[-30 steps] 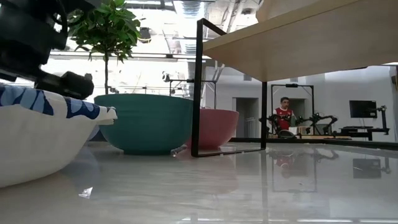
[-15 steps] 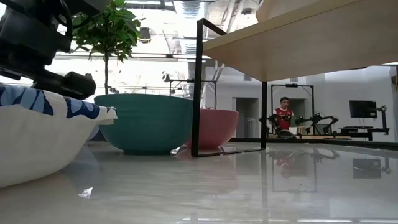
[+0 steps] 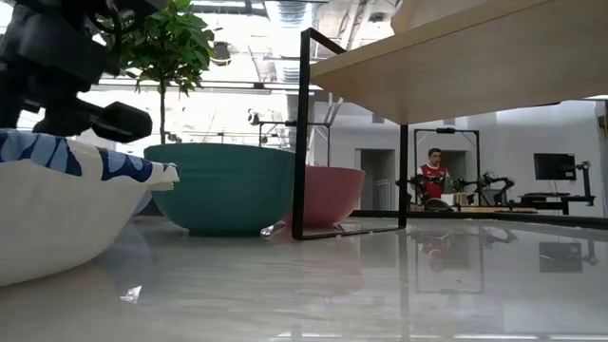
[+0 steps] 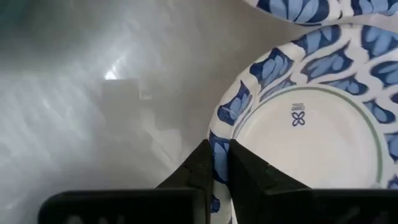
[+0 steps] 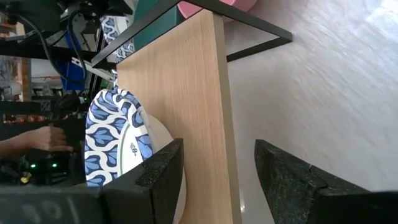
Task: Place and stack bowls onto a shelf
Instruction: Stack the white patterned bowl on top of the white patterned bowl on the shelf
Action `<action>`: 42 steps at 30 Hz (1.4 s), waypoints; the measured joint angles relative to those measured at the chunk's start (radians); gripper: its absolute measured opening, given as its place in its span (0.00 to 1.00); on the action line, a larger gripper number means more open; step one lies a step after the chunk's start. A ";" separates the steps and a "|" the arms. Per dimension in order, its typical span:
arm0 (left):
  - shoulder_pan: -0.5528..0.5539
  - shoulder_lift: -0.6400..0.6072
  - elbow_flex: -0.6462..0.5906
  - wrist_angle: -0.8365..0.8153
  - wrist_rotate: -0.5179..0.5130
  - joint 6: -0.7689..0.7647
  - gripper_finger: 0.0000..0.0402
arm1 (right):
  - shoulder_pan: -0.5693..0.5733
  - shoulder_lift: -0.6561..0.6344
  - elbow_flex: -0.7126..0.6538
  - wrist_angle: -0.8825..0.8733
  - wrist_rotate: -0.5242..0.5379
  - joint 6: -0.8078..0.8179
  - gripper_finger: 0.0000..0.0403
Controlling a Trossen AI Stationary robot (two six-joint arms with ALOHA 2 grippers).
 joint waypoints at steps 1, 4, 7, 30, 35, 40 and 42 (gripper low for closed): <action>0.002 0.000 0.009 -0.019 -0.001 -0.012 0.05 | 0.000 0.000 0.000 0.000 0.006 -0.005 0.55; 0.003 0.000 0.036 -0.078 -0.004 -0.045 0.03 | 0.000 0.000 0.000 0.000 0.010 -0.014 0.55; 0.003 0.000 0.068 -0.145 -0.003 -0.074 0.03 | 0.000 0.000 0.000 0.000 0.011 -0.014 0.55; 0.003 0.000 0.396 -0.612 -0.140 -0.330 0.00 | -0.001 0.000 0.000 0.012 0.017 -0.054 0.55; 0.036 0.000 0.471 -0.658 -0.181 -0.347 0.00 | -0.001 0.000 0.000 0.042 0.019 -0.051 0.55; 0.102 0.000 0.582 -0.666 -0.220 -0.379 0.00 | -0.001 0.000 0.000 0.117 0.019 -0.043 0.55; 0.132 0.000 0.639 -0.666 -0.238 -0.381 0.00 | -0.001 -0.002 -0.001 0.153 0.017 -0.043 0.55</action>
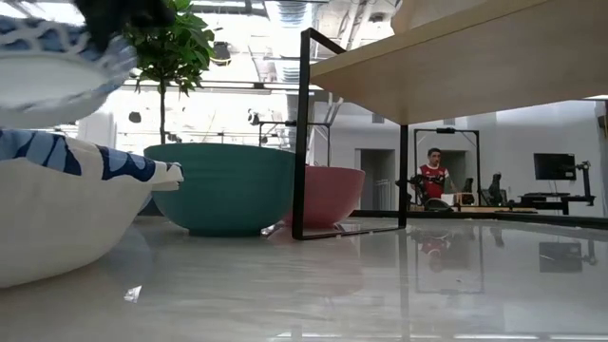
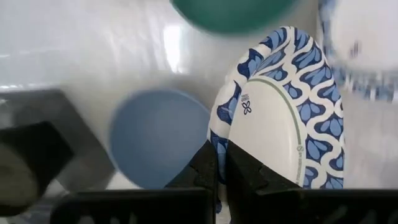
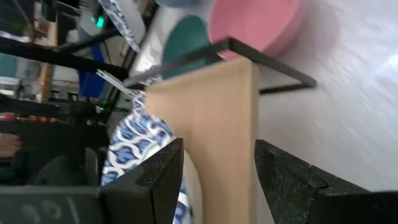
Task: Place and stack bowls onto a shelf
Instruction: Stack the white patterned bowl on top of the white patterned bowl on the shelf
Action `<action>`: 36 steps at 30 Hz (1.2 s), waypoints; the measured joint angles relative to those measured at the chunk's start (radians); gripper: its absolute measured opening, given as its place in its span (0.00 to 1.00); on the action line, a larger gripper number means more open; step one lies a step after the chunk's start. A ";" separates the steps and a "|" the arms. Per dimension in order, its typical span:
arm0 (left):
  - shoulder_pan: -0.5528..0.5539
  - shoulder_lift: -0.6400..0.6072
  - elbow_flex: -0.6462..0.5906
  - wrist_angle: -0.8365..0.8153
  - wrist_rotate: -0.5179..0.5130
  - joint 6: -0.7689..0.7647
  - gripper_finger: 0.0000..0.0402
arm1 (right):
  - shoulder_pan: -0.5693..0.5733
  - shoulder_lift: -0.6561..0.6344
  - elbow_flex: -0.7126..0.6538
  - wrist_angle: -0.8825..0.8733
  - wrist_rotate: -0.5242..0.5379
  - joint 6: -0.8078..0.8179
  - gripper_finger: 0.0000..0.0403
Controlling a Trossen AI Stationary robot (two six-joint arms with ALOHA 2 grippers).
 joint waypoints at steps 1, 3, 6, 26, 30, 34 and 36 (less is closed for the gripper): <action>0.015 0.000 0.029 0.000 -0.014 -0.004 0.00 | 0.000 -0.001 0.000 0.015 0.000 0.000 0.55; 0.047 0.000 0.080 -0.001 -0.062 -0.020 0.00 | 0.000 -0.002 0.000 0.058 -0.001 0.000 0.55; 0.097 0.000 0.158 0.000 -0.146 -0.060 0.00 | 0.000 -0.002 0.000 0.130 0.000 0.000 0.55; 0.374 0.011 0.323 0.578 -0.239 -0.079 0.00 | -0.098 0.023 0.120 0.399 0.103 -0.169 0.55; 0.406 0.029 0.324 0.661 -0.228 -0.079 0.00 | -0.099 0.056 0.152 0.396 0.105 -0.215 0.55; 0.432 0.048 0.323 0.672 -0.162 -0.084 0.00 | -0.099 0.098 0.176 0.438 0.126 -0.244 0.55; 0.436 0.066 0.322 0.675 -0.146 -0.085 0.00 | -0.099 0.124 0.186 0.483 0.127 -0.258 0.55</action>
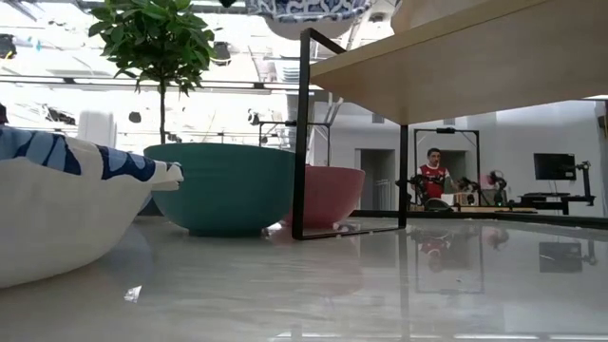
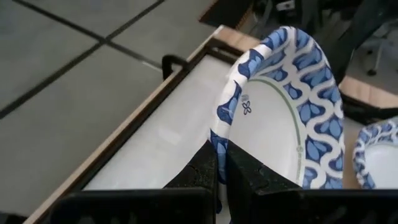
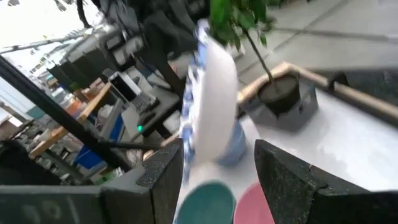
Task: Place and stack bowls onto a shelf
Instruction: Stack the white patterned bowl on top of the white patterned bowl on the shelf
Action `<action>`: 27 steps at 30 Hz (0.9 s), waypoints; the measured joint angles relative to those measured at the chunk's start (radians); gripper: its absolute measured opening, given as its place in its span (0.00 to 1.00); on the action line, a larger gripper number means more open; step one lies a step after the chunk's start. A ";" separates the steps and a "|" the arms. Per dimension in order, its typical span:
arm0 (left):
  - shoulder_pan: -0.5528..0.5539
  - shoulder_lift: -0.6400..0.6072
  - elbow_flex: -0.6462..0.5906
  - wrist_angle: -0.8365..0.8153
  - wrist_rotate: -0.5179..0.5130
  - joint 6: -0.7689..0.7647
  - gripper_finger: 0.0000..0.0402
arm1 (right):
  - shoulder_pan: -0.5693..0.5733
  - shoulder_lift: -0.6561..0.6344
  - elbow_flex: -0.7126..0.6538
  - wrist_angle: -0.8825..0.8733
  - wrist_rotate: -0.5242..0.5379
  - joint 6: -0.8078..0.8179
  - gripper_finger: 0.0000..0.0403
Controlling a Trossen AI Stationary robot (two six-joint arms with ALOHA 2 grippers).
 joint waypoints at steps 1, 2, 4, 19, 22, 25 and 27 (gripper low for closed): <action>0.000 0.006 0.000 0.013 0.002 0.000 0.00 | 0.000 0.013 0.004 0.022 0.000 -0.002 0.55; 0.000 0.011 0.000 0.009 0.002 0.000 0.00 | 0.000 0.024 0.008 0.031 0.000 -0.004 0.55; -0.001 0.027 0.000 0.010 0.004 0.009 0.00 | 0.000 0.047 0.015 0.053 0.000 -0.004 0.55; -0.002 0.059 0.000 0.049 0.012 0.050 0.00 | 0.037 0.144 0.049 0.063 -0.003 -0.015 0.55; -0.002 0.059 0.000 0.062 0.020 0.050 0.00 | 0.044 0.156 0.049 0.062 -0.003 -0.014 0.55; -0.002 0.059 0.000 0.062 0.028 0.050 0.00 | 0.049 0.162 0.048 0.061 -0.002 -0.013 0.54; -0.002 0.059 0.000 0.062 0.028 0.050 0.00 | 0.053 0.169 0.050 0.061 -0.002 -0.013 0.51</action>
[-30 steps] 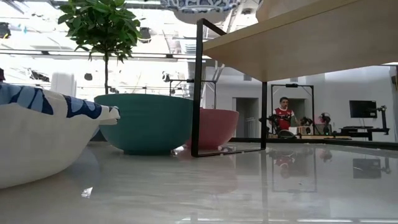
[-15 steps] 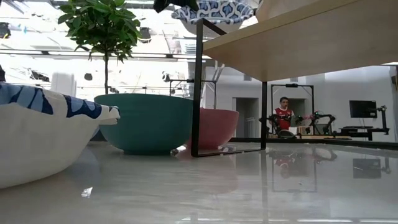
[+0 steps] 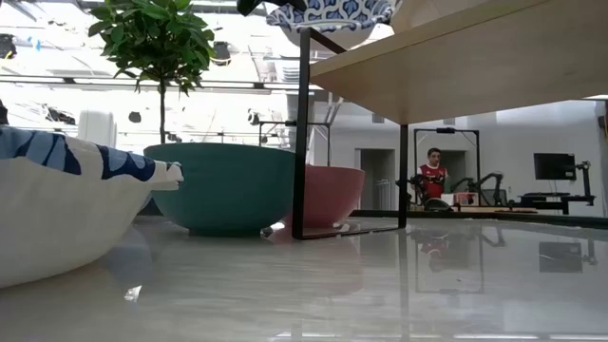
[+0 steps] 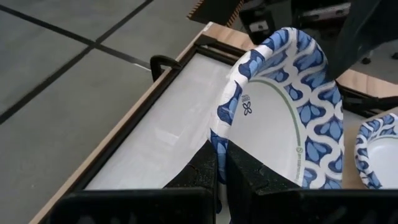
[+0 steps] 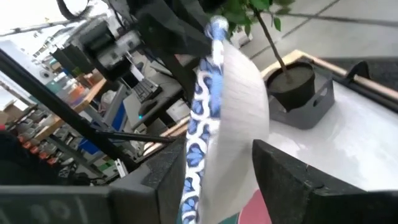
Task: Place and stack bowls onto a shelf
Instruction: Stack the white patterned bowl on top of the white patterned bowl on the shelf
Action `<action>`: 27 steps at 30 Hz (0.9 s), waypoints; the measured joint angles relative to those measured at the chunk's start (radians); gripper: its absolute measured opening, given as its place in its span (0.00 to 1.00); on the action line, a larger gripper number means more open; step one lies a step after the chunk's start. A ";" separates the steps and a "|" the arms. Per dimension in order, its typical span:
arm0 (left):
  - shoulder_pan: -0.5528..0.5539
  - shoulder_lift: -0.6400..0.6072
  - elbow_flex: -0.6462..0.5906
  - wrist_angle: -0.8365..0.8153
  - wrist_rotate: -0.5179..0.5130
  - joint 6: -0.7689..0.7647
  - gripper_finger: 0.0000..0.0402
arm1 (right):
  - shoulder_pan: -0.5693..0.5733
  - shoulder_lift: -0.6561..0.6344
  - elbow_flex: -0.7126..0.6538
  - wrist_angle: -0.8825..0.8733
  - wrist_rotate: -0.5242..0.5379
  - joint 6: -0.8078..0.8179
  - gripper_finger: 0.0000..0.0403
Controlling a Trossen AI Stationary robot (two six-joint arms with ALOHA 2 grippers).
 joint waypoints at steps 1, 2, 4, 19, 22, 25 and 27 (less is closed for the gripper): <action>0.000 0.000 0.000 0.000 0.000 0.000 0.00 | 0.002 0.004 0.000 -0.002 0.000 0.000 0.49; 0.000 0.000 0.000 -0.002 0.000 0.000 0.00 | 0.002 0.005 -0.001 -0.005 0.001 0.000 0.46; 0.000 0.000 0.000 -0.003 0.000 0.000 0.00 | 0.002 0.004 -0.002 -0.004 0.002 0.000 0.39; -0.008 -0.001 0.000 0.018 0.017 0.100 0.07 | 0.001 0.003 -0.002 -0.005 0.024 0.060 0.06; -0.018 -0.002 0.000 0.044 0.018 0.150 0.17 | -0.004 0.001 -0.002 -0.005 0.030 0.080 0.05; -0.021 -0.011 0.000 0.067 0.023 0.185 0.29 | -0.019 0.000 -0.002 0.000 0.029 0.121 0.05; -0.024 -0.019 0.000 0.072 0.021 0.201 0.38 | -0.030 0.000 -0.002 -0.007 0.029 0.145 0.05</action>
